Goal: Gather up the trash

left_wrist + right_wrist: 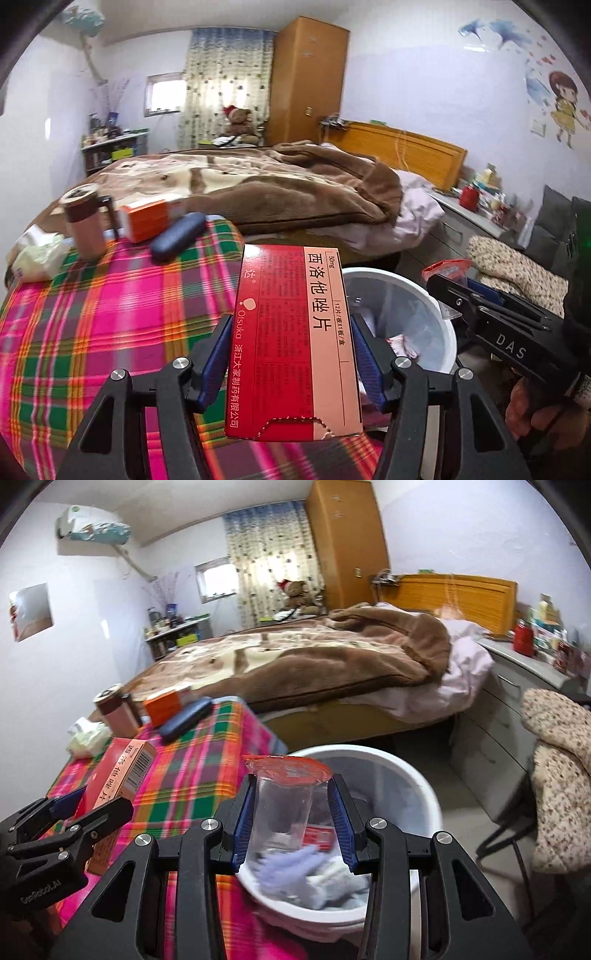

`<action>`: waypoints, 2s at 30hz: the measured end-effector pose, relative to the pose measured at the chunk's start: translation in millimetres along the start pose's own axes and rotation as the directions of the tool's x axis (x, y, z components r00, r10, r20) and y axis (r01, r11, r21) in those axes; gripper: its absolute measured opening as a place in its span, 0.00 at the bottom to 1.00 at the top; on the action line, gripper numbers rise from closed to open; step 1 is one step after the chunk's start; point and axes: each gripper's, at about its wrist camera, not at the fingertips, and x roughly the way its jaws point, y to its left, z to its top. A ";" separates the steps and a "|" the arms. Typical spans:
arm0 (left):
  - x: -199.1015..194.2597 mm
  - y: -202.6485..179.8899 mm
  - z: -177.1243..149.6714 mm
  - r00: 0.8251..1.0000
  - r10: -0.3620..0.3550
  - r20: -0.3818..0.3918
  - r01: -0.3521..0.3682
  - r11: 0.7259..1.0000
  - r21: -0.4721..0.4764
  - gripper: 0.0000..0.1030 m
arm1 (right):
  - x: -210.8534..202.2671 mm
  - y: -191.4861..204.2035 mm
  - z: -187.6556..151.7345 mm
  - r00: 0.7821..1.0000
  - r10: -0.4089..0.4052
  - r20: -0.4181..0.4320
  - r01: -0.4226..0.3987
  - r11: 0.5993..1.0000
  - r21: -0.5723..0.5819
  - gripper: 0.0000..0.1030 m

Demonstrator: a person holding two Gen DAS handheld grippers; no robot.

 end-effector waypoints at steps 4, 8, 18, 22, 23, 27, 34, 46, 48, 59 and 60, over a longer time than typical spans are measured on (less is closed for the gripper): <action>22.6 -21.6 2.7 0.998 -0.046 -0.031 0.047 0.999 0.019 0.60 | 9.6 -21.0 -2.5 0.999 -0.036 -0.023 0.037 0.999 0.025 0.39; 45.3 -39.3 2.9 0.996 -0.052 -0.066 0.056 0.997 0.049 0.60 | 13.9 -38.1 -8.3 0.996 -0.071 -0.044 0.073 0.997 0.034 0.40; 87.8 -64.4 1.7 0.992 -0.040 -0.120 0.051 0.995 0.085 0.60 | 31.9 -66.8 -16.7 0.988 -0.103 -0.111 0.109 0.993 0.048 0.40; 98.2 -62.5 -1.1 0.989 -0.050 -0.140 0.061 0.995 0.076 0.60 | 37.0 -69.0 -18.2 0.987 -0.097 -0.132 0.103 0.994 0.040 0.40; 99.4 -62.0 -1.3 0.988 -0.050 -0.144 0.061 0.995 0.075 0.60 | 37.4 -69.1 -18.4 0.987 -0.091 -0.135 0.097 0.994 0.039 0.40; 98.8 -59.3 -1.3 0.989 -0.047 -0.138 0.056 0.996 0.065 0.66 | 38.2 -67.1 -19.3 0.987 -0.082 -0.140 0.087 0.996 0.034 0.44; 87.0 -51.8 -1.0 0.992 -0.037 -0.120 0.043 0.998 0.044 0.71 | 27.5 -71.0 -18.8 0.989 -0.087 -0.117 0.094 0.994 0.056 0.62; 32.6 -48.8 -11.3 1.000 0.029 -0.012 -0.028 0.999 0.039 0.71 | -11.0 -49.7 -25.4 0.997 -0.074 -0.029 0.075 0.996 0.046 0.62; 23.4 -49.5 -14.3 0.999 0.049 0.003 -0.049 0.998 0.037 0.71 | -21.2 -45.8 -27.6 0.998 -0.070 -0.006 0.070 0.997 0.043 0.62; -40.1 -50.8 -41.9 0.984 0.135 0.118 -0.141 0.989 0.044 0.71 | -66.5 -17.0 -45.4 0.990 -0.082 0.114 0.084 0.996 -0.015 0.62; -45.2 -51.8 -44.5 0.982 0.143 0.120 -0.149 0.988 0.049 0.71 | -69.0 -15.3 -46.9 0.989 -0.086 0.120 0.088 0.996 -0.016 0.62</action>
